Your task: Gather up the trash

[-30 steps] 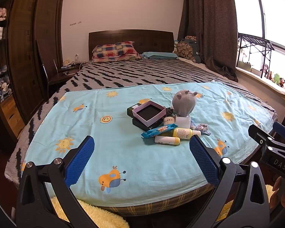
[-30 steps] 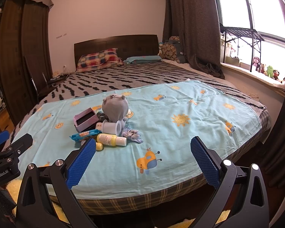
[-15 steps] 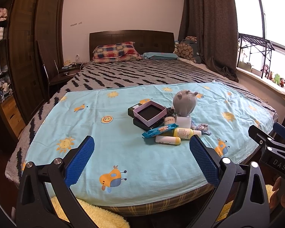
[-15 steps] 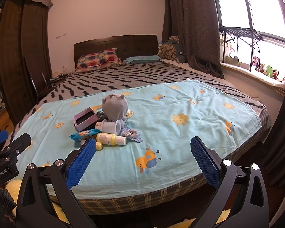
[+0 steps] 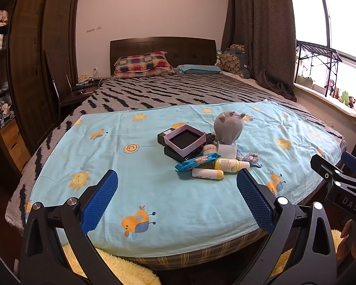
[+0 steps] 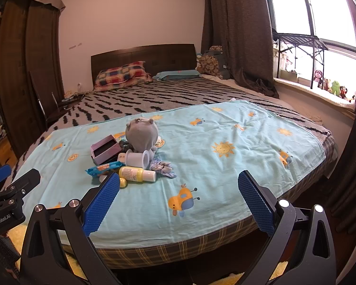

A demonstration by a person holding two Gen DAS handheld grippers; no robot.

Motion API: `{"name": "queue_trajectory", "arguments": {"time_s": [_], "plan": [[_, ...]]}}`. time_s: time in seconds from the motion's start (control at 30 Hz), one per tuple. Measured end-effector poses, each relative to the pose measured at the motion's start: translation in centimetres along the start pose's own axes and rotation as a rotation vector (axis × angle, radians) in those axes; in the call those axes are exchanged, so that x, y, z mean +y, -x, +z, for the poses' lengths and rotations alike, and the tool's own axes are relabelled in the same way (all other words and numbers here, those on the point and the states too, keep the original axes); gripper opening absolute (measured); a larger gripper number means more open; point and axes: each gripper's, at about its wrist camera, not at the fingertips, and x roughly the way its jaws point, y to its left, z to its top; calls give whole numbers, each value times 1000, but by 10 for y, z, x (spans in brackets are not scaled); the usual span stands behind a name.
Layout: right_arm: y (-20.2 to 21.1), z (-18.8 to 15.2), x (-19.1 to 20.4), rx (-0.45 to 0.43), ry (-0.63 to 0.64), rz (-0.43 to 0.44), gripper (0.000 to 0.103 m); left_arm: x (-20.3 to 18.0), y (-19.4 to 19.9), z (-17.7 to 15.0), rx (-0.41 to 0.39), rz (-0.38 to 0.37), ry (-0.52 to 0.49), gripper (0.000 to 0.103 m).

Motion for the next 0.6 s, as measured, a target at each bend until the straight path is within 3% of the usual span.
{"name": "queue_trajectory", "arguments": {"time_s": [0.6], "plan": [[0,0,-1,0,0,1,100,-2,-1,-3,5,-5,-2,95]]}}
